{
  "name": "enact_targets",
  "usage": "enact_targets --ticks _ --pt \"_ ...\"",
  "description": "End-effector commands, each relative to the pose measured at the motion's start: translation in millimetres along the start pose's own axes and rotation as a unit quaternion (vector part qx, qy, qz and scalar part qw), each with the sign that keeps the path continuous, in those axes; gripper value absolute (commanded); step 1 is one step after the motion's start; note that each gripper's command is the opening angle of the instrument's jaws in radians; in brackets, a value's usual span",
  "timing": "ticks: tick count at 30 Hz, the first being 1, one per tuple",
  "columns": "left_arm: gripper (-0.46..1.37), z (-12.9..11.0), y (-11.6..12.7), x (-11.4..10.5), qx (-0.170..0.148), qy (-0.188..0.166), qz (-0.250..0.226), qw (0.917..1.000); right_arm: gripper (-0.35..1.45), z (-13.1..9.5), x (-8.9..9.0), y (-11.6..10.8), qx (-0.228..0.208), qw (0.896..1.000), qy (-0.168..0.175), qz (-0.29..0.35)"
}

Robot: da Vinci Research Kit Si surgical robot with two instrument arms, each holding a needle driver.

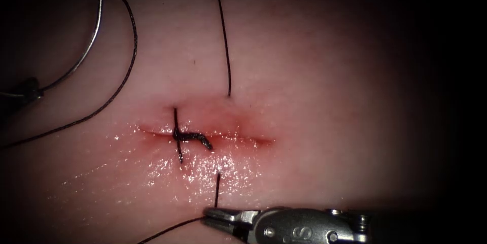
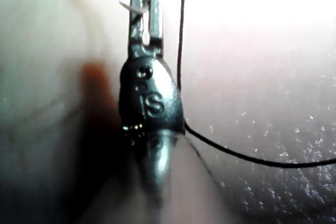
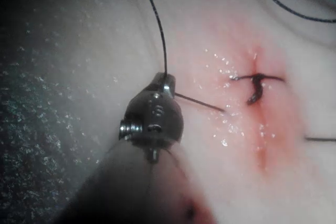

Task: Wound Closure
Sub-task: Pull the suture through the cut until a short length is left

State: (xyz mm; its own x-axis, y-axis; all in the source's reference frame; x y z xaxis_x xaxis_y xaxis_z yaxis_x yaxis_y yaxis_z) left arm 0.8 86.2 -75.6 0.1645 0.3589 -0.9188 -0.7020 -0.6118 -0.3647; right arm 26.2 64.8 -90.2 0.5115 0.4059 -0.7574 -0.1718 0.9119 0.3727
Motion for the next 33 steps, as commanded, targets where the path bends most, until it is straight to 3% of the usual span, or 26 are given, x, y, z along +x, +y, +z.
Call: enact_targets --ticks 1,6,21,27,33 --pt "-0.35 0.0 0.0 0.0 -0.001 0.0 0.0 1.0 -0.35 -0.3 0.3 -0.7 0.005 1.0 0.001 -0.001" --pt "-0.35 0.1 -0.1 0.0 -0.001 0.0 0.0 1.0 -0.35 -1.0 1.7 -3.1 0.013 1.0 0.003 0.001" --pt "-0.35 0.1 0.0 -0.1 -0.002 0.0 0.0 1.0 -0.35 -1.4 5.6 -14.0 0.059 0.998 -0.019 -0.007" --pt "-0.35 0.1 0.0 -0.1 -0.002 0.0 0.0 1.0 -0.35 -1.4 5.7 -16.0 0.061 0.998 -0.016 -0.003" --pt "-0.35 0.1 0.0 -0.1 -0.002 0.0 0.0 1.0 -0.35 -0.9 4.4 -18.1 0.062 0.998 -0.014 -0.001"
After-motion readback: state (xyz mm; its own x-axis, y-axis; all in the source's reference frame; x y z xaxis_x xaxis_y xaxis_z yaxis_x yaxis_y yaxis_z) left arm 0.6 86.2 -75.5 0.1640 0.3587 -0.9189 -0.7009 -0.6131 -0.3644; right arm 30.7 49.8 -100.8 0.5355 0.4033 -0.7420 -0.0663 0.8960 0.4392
